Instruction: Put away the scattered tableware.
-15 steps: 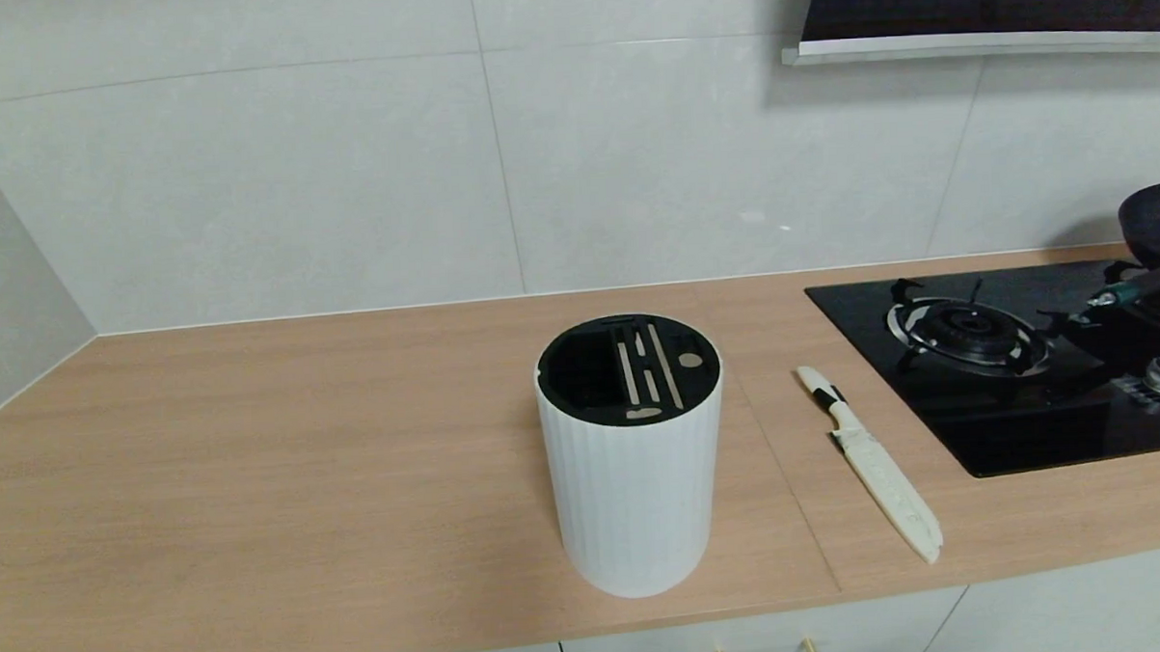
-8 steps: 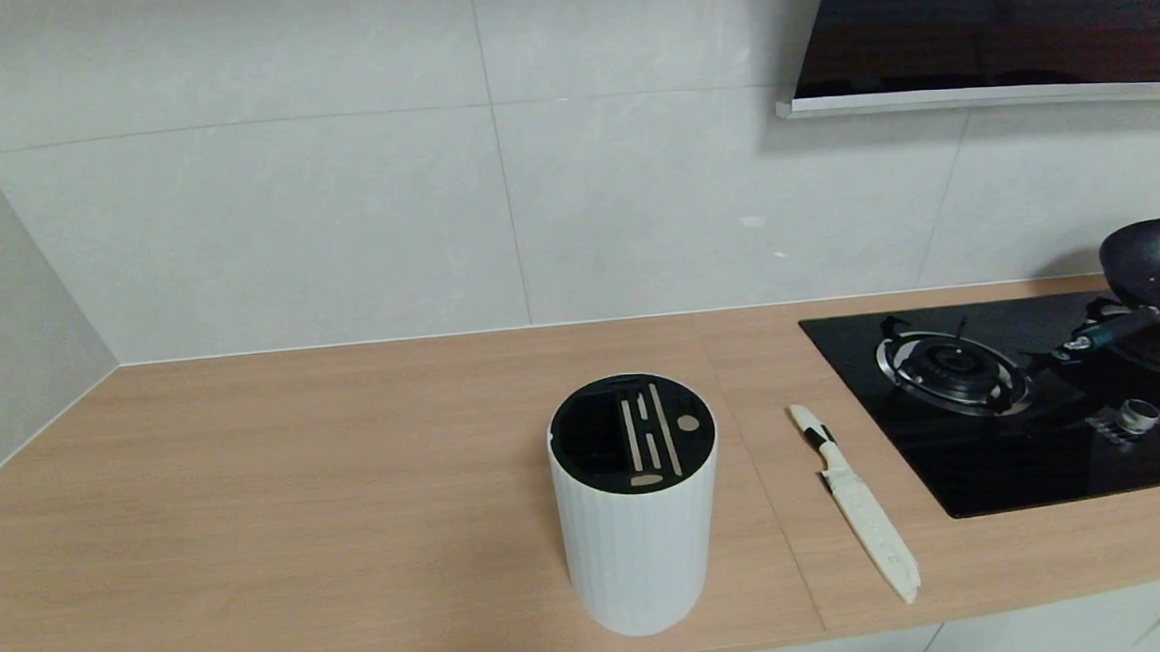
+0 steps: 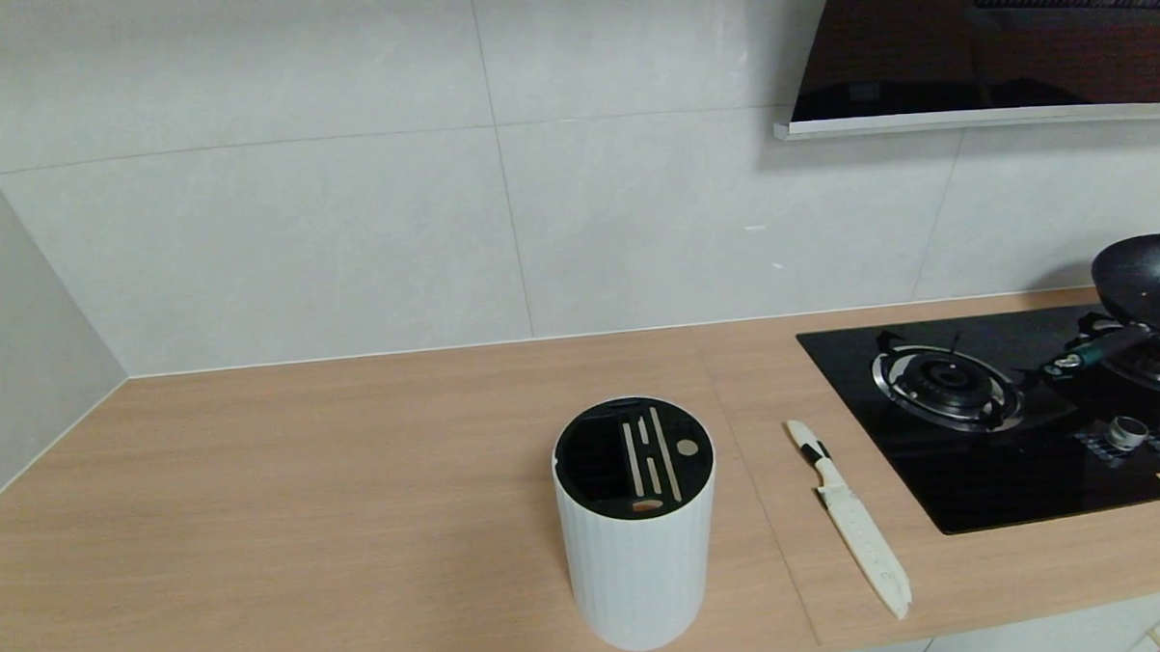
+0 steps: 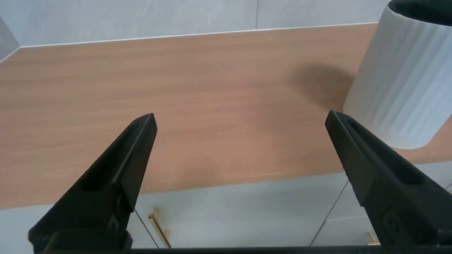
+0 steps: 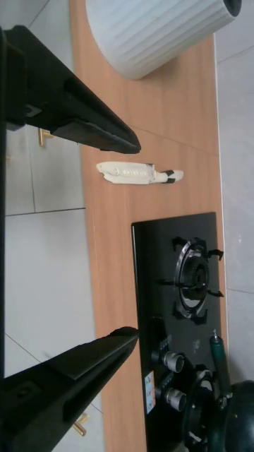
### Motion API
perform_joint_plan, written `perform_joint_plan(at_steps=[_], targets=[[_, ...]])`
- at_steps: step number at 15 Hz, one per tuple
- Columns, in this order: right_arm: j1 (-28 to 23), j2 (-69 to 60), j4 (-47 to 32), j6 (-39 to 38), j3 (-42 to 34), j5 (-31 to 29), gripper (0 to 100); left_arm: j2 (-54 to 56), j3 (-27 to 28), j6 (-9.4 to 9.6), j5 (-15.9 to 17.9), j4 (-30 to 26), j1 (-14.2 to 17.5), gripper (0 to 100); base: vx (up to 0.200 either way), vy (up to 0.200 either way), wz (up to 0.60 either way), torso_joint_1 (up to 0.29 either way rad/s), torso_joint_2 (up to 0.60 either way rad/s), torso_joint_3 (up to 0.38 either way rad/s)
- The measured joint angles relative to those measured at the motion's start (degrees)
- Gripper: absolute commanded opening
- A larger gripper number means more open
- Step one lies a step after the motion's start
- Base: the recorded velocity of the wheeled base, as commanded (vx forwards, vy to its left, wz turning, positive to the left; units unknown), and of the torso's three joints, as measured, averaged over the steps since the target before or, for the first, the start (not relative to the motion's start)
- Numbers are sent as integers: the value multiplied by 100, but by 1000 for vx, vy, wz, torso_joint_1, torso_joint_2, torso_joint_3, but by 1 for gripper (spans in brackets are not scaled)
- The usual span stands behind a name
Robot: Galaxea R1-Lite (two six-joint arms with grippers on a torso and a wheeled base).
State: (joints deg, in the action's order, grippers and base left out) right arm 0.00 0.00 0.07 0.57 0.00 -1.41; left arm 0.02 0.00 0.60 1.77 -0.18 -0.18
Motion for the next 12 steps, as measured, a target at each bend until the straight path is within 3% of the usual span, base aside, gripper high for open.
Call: perform_joint_plan(at_steps=[10,12], targets=[[0,0,22,35,21,0,100,0,0,2,0,0,0,100,0,0,0,0,0,0],[0,7,184,7,401,30,100,0,0,2,1,0,0,100,0,0,0,0,0,0]])
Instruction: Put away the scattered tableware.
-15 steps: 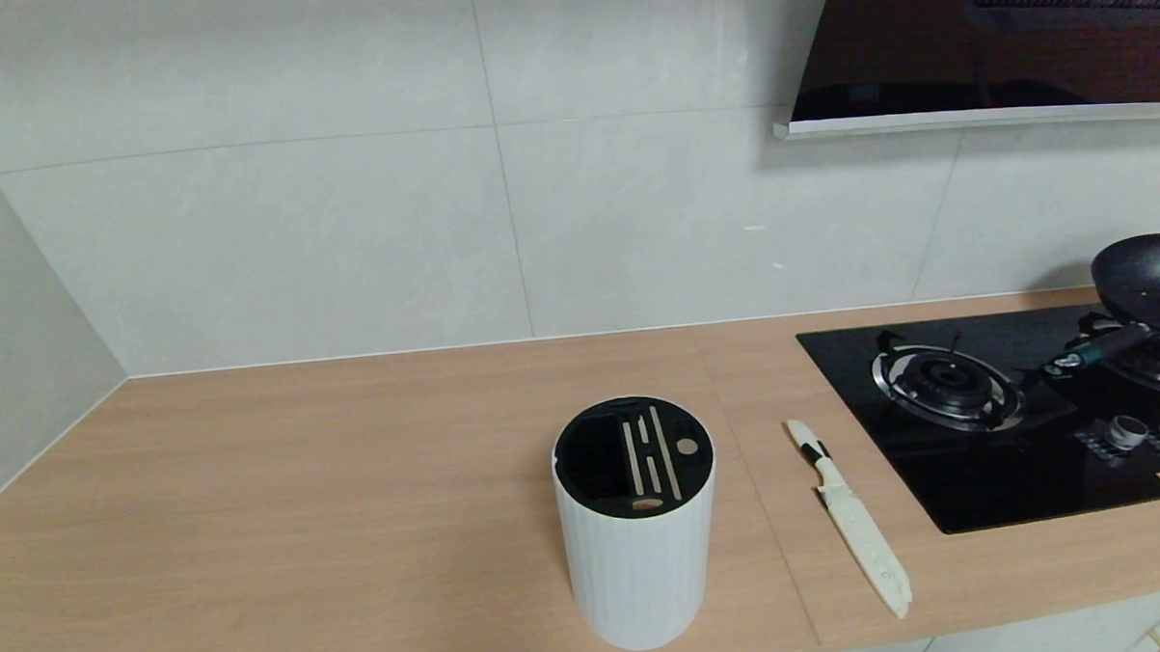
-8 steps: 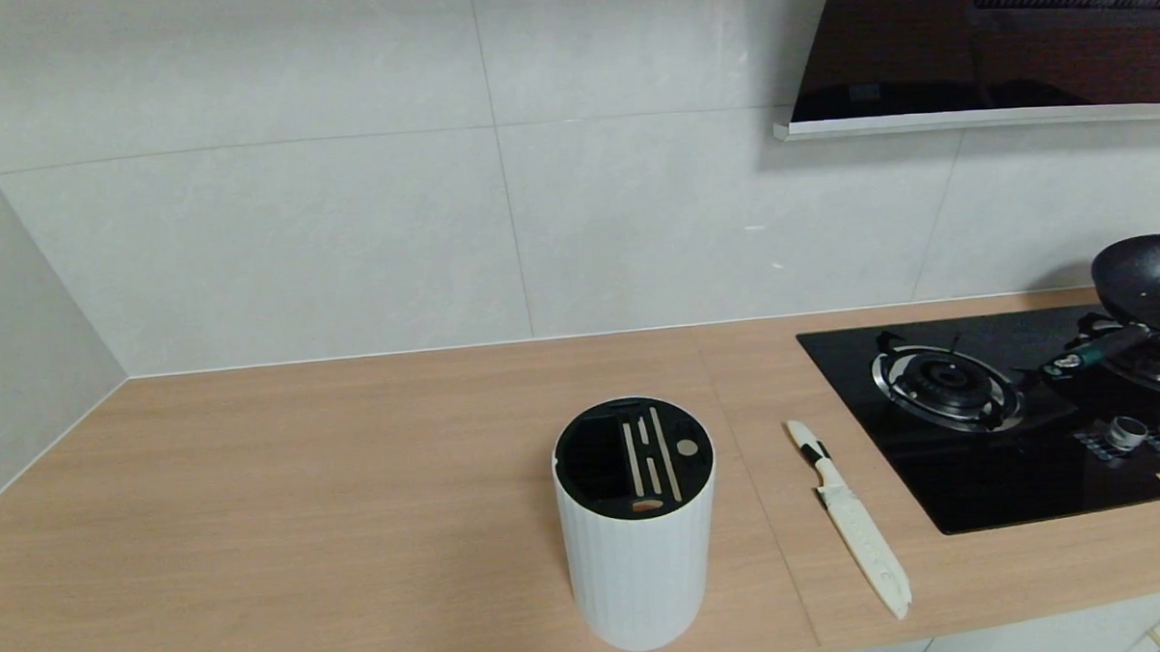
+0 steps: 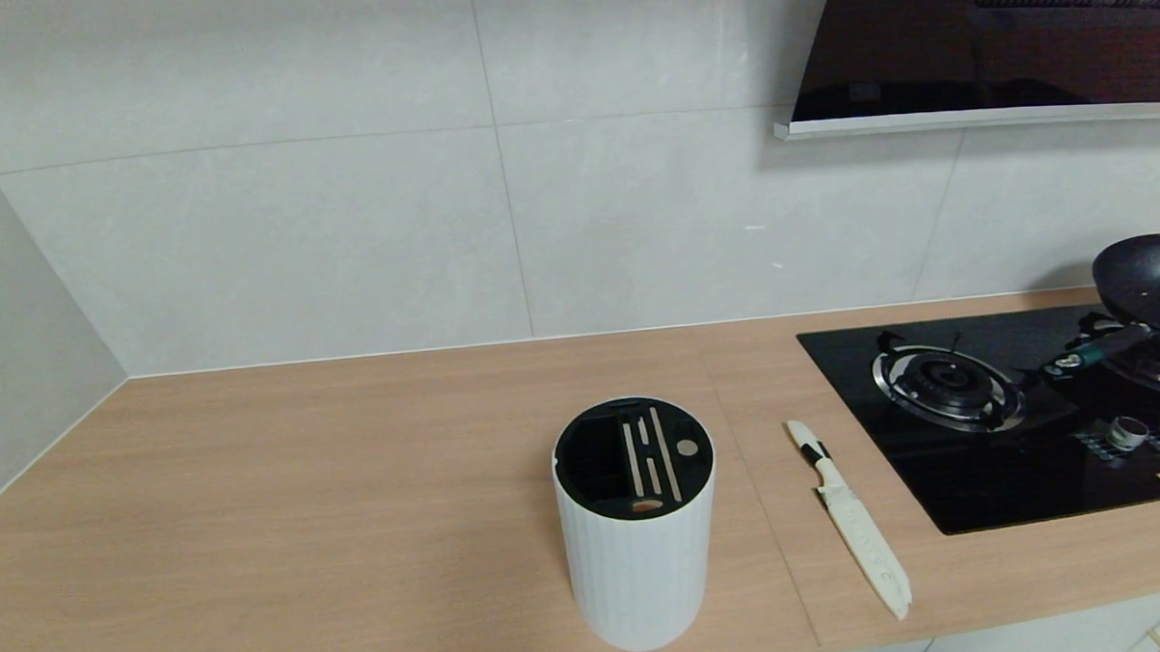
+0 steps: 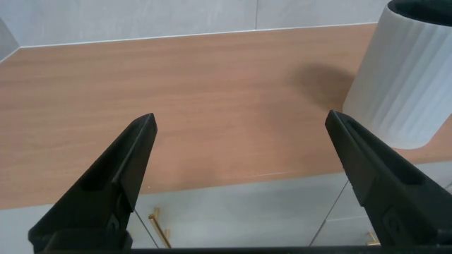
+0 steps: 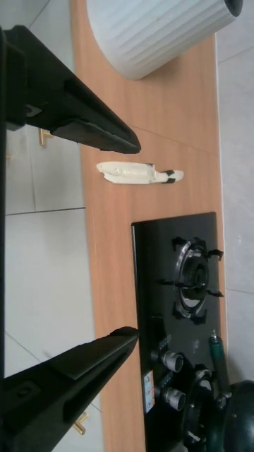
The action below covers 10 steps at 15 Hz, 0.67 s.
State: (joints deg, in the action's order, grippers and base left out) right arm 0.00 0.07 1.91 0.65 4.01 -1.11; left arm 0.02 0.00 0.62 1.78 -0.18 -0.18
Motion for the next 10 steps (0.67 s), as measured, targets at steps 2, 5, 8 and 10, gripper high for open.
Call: perform_joint_plan(at_steps=[2,5,8,10], targets=[[18,150,-33,-44,461,140,100,0,0,0,0,0,0,100,0,0,0,0,0,0],[38,896,-80,-65,869,351,100,0,0,-2,-1,0,0,100,0,0,0,0,0,0],[49,2192,-83,-105,1382,502,100,0,0,0,2,0,0,100,0,0,0,0,0,0],[126,3134,-79,-133,1724,546,100,0,0,0,-1,0,0,100,0,0,0,0,0,0]])
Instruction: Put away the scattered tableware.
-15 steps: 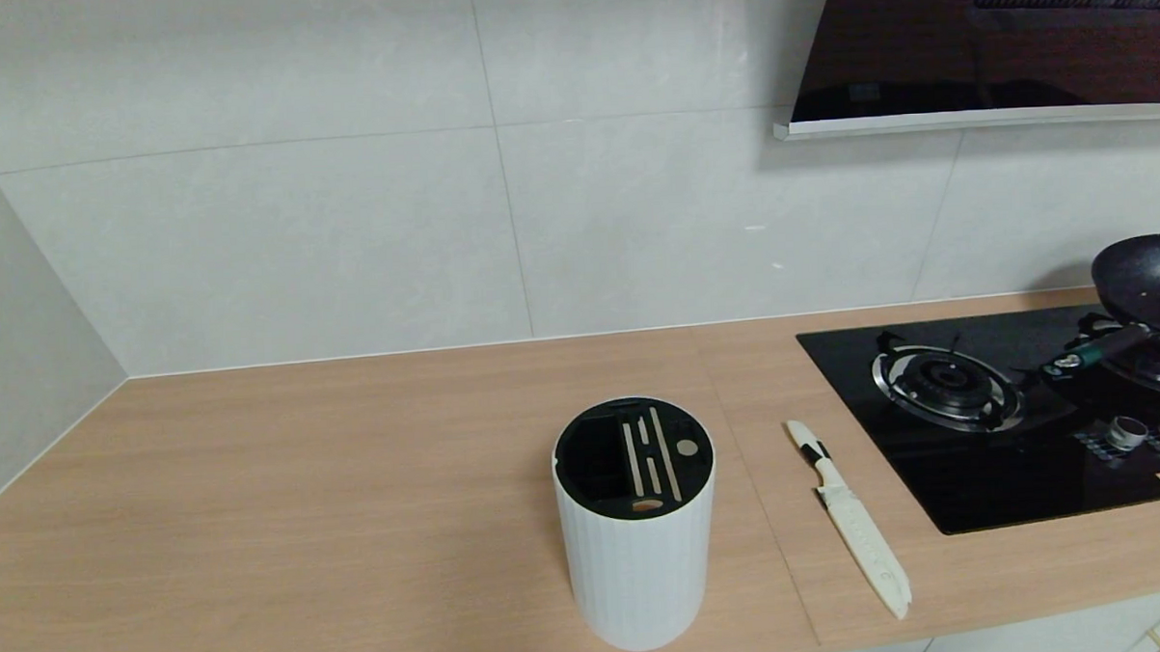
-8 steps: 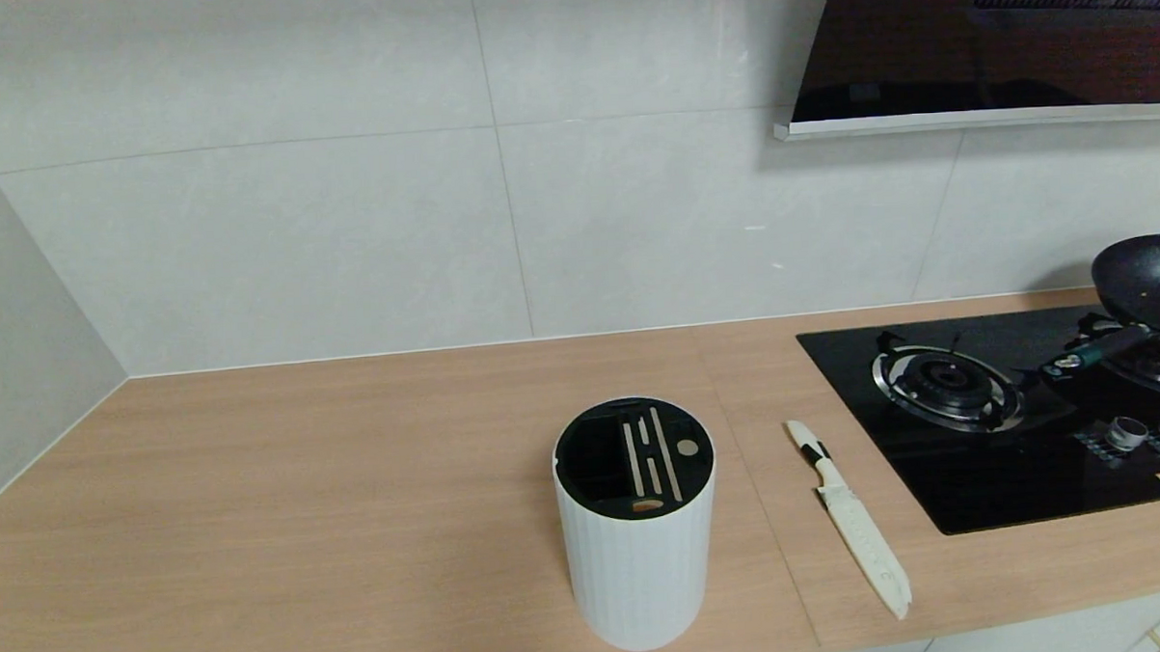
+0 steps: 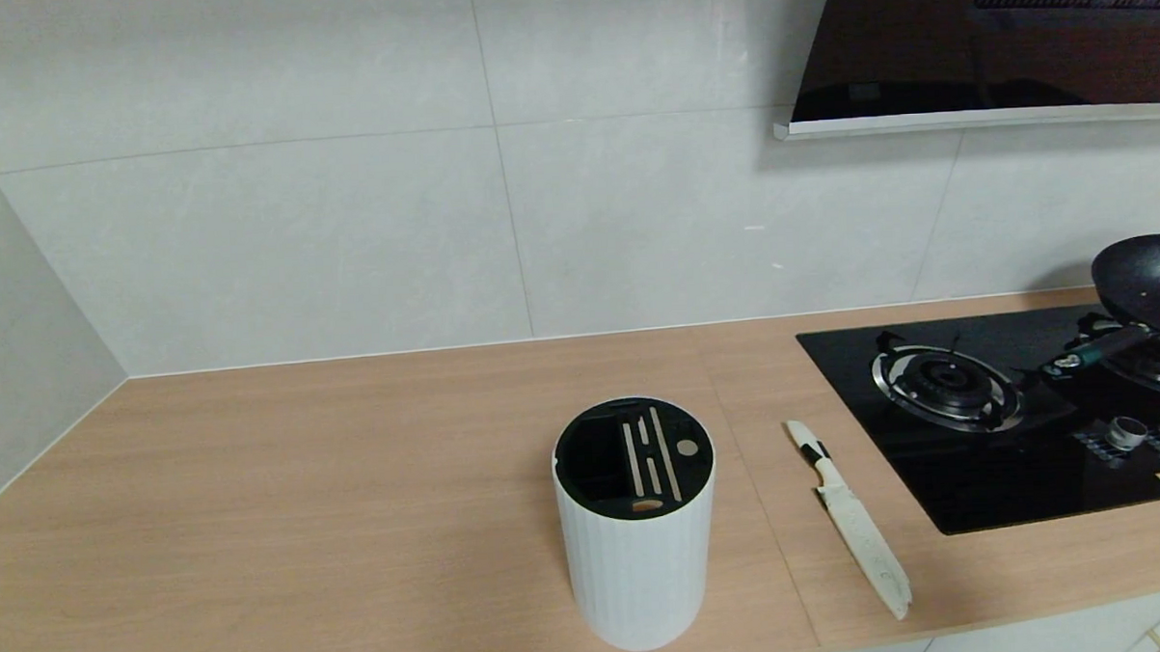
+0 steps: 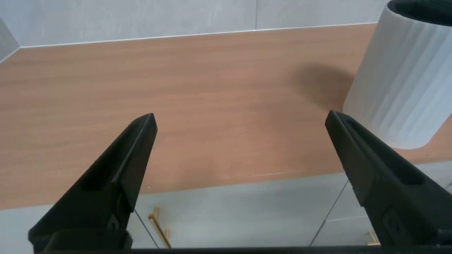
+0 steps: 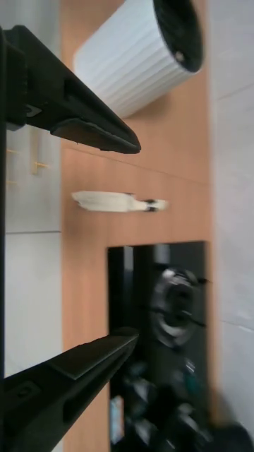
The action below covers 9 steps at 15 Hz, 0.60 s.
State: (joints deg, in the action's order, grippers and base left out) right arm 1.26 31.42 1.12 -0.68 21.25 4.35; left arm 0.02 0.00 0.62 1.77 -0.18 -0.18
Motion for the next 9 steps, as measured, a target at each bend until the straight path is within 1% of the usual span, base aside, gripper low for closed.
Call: perform_joint_plan(at_steps=[3,5,9], targets=[[533,1499,128,-49,444,5,100,0,0,0,0,0,0,100,0,0,0,0,0,0],[905,2483,623,-76,610,-1,100,0,0,0,0,0,0,100,0,0,0,0,0,0],[1161,4046,1570,-98,730,-28,100,0,0,0,0,2,0,100,0,0,0,0,0,0]])
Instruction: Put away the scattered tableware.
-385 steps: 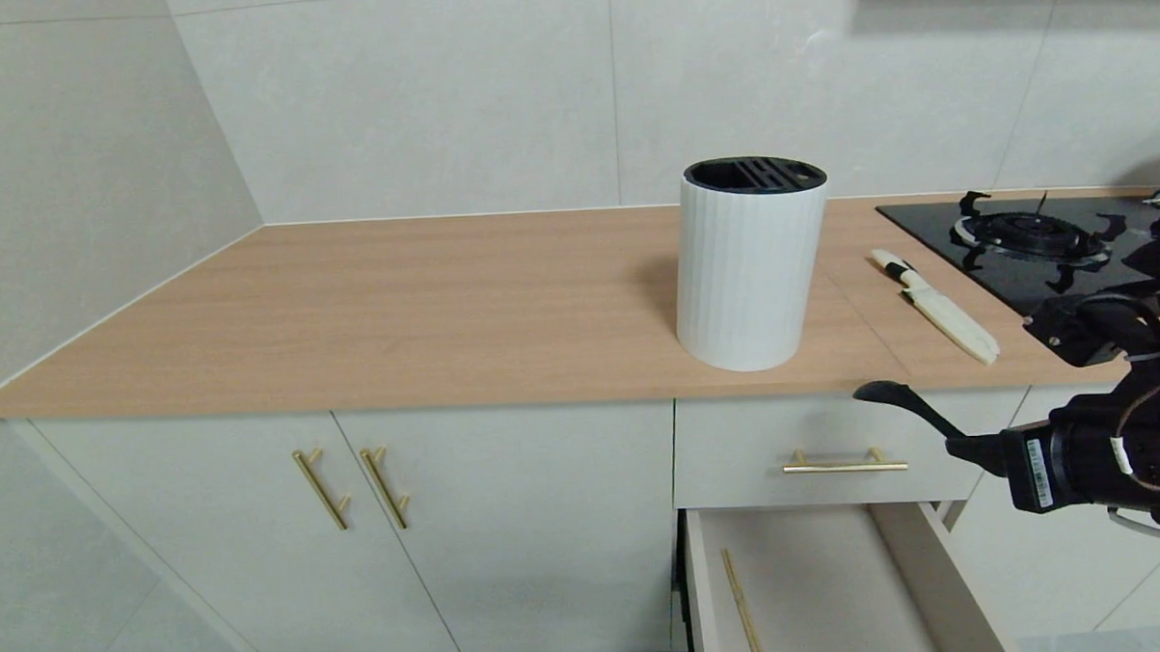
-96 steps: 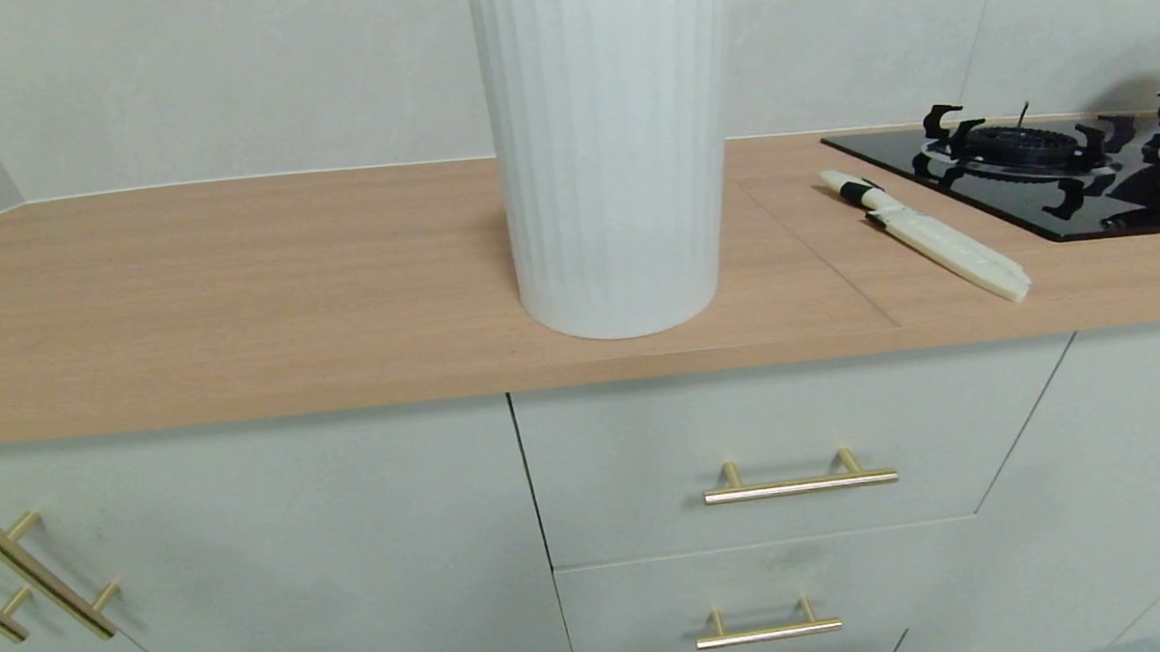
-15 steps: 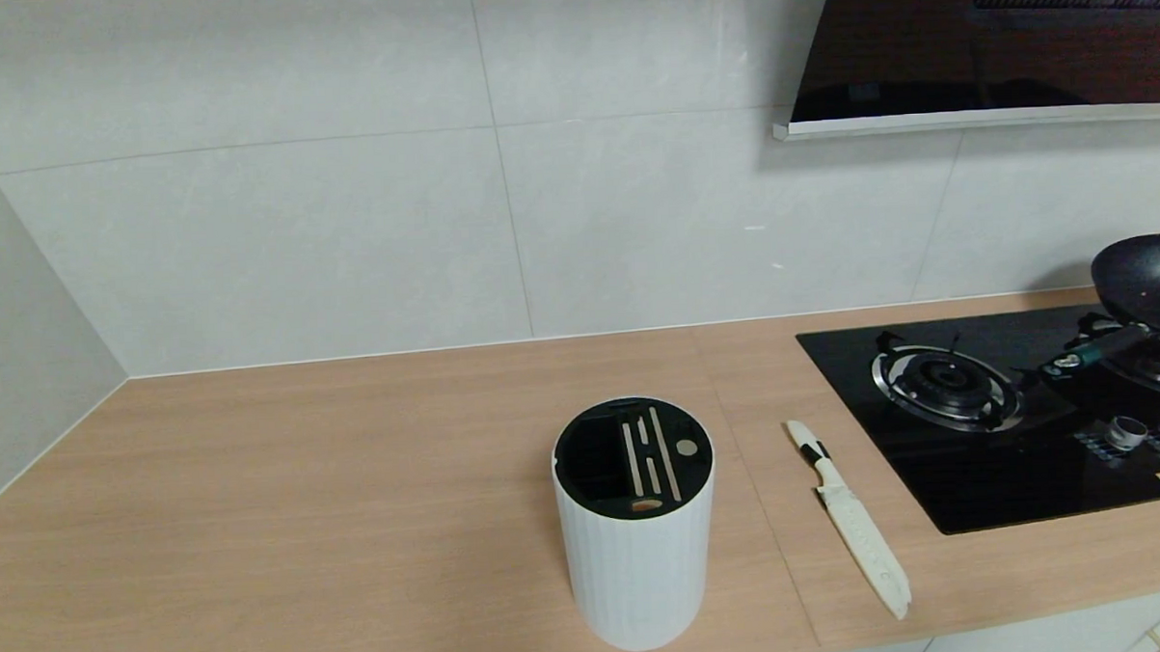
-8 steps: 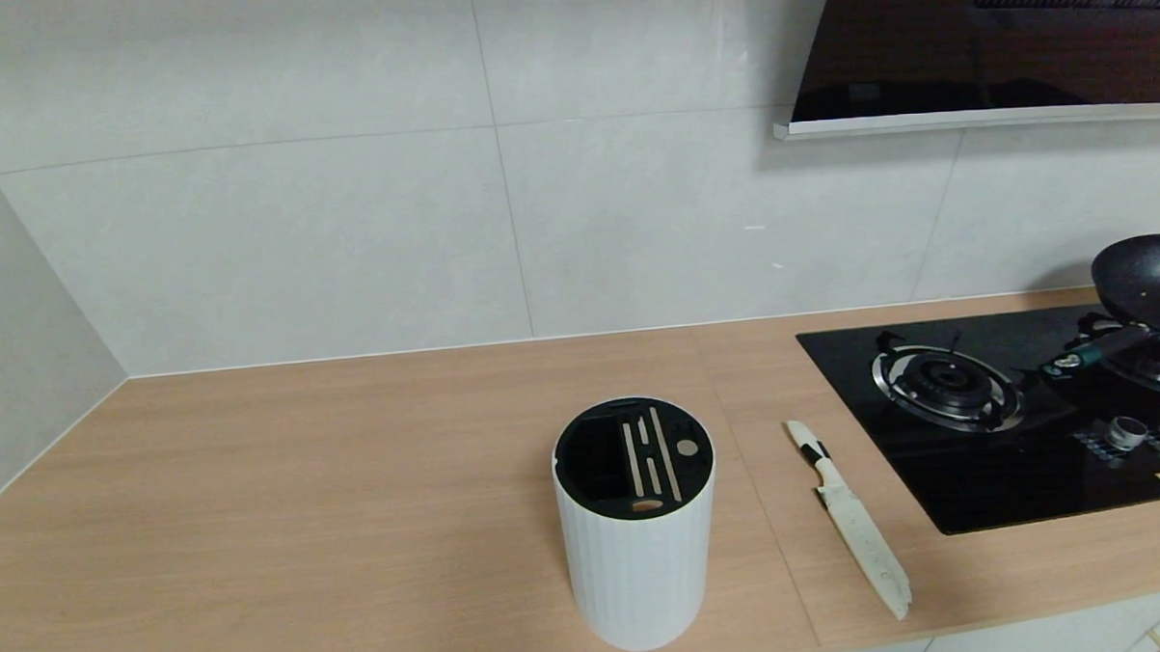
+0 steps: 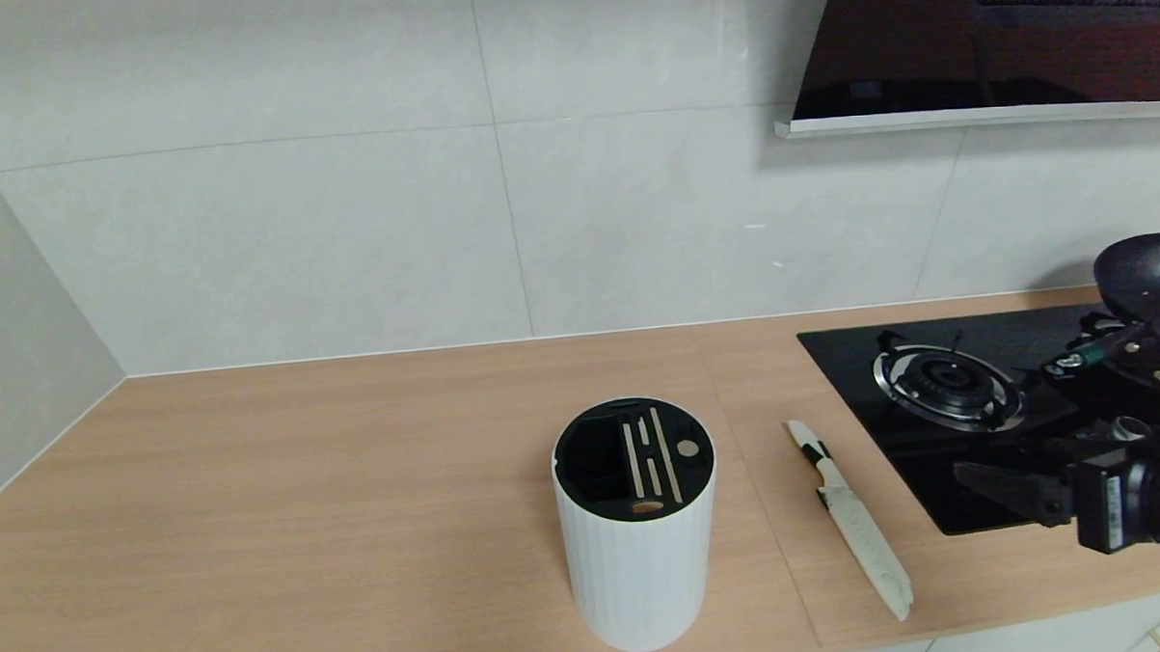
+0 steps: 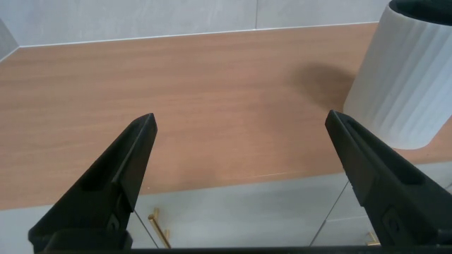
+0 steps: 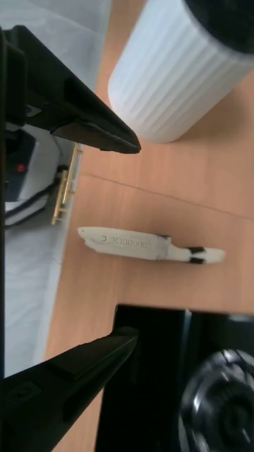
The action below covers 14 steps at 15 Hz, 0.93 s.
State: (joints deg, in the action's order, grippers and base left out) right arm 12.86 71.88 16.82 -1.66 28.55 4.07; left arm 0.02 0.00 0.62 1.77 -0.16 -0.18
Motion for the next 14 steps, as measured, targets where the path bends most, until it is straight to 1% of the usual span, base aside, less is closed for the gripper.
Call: perform_joint_plan(at_steps=[5,7,10,12,14], targets=[[50,1732,1211,0,79,-2,100,0,0,0,0,0,0,100,0,0,0,0,0,0],[102,2377,1580,-6,68,-9,100,0,0,9,0,0,0,100,0,0,0,0,0,0],[255,3278,2035,-12,50,-315,100,0,0,9,0,-2,0,100,0,0,0,0,0,0],[354,3824,2525,-20,35,-566,100,0,0,9,0,-2,0,100,0,0,0,0,0,0],[397,4295,3220,-146,-9,-630,100,0,0,9,0,-2,0,100,0,0,0,0,0,0]])
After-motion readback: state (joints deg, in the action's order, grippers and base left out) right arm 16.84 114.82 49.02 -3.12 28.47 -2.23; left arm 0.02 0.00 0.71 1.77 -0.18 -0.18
